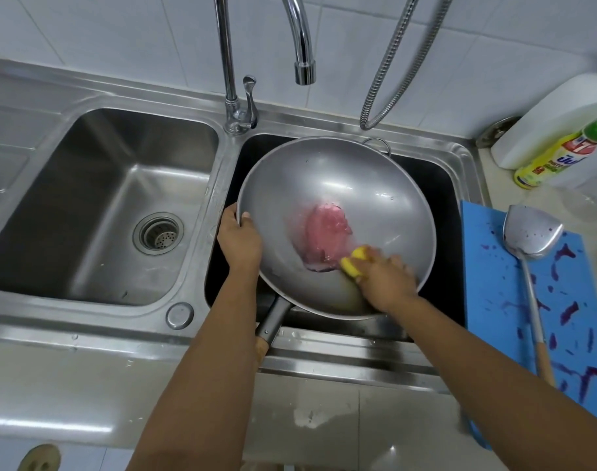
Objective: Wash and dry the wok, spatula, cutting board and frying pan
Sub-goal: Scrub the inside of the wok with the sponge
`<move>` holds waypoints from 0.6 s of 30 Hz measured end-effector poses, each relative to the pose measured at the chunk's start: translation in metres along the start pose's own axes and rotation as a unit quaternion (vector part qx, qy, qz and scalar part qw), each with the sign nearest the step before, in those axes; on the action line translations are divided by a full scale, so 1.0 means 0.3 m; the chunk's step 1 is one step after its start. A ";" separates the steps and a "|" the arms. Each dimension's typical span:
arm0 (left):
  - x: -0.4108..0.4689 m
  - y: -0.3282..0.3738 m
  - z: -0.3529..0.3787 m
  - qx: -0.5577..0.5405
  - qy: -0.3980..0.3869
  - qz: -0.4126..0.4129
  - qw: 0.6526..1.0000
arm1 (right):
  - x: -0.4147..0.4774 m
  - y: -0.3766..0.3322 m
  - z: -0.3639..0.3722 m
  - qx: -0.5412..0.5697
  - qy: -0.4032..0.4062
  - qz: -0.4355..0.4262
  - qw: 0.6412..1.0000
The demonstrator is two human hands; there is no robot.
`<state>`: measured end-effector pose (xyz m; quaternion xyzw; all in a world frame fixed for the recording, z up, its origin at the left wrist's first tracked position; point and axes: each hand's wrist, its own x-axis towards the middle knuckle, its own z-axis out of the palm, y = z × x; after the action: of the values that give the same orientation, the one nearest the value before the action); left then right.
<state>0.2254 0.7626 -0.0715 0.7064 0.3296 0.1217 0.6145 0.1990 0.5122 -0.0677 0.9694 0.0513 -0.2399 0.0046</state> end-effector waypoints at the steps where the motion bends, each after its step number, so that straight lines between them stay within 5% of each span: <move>1: -0.001 0.003 0.000 -0.001 0.000 0.002 1.000 | 0.003 0.042 -0.009 -0.026 0.031 0.031 0.999; 6: -0.004 0.007 -0.002 -0.011 0.001 0.005 1.000 | -0.011 0.026 -0.032 -0.038 0.026 0.084 0.995; 10: -0.001 -0.001 0.000 -0.016 -0.001 0.002 1.000 | -0.107 -0.069 -0.003 0.136 -0.102 -0.089 0.981; 12: -0.002 -0.002 0.000 -0.023 -0.002 -0.001 1.000 | -0.121 -0.022 -0.035 0.193 -0.151 -0.106 0.964; 15: -0.004 0.000 0.002 -0.025 -0.003 0.001 1.000 | -0.077 0.133 -0.106 -0.032 -0.050 -0.033 0.998; 18: 0.002 -0.004 0.004 -0.015 0.001 0.000 1.000 | -0.080 0.227 -0.130 -0.159 0.096 0.030 0.982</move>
<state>0.2262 0.7619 -0.0730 0.6974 0.3279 0.1270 0.6245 0.2031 0.4435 -0.0230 0.9761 0.0601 -0.1339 0.1606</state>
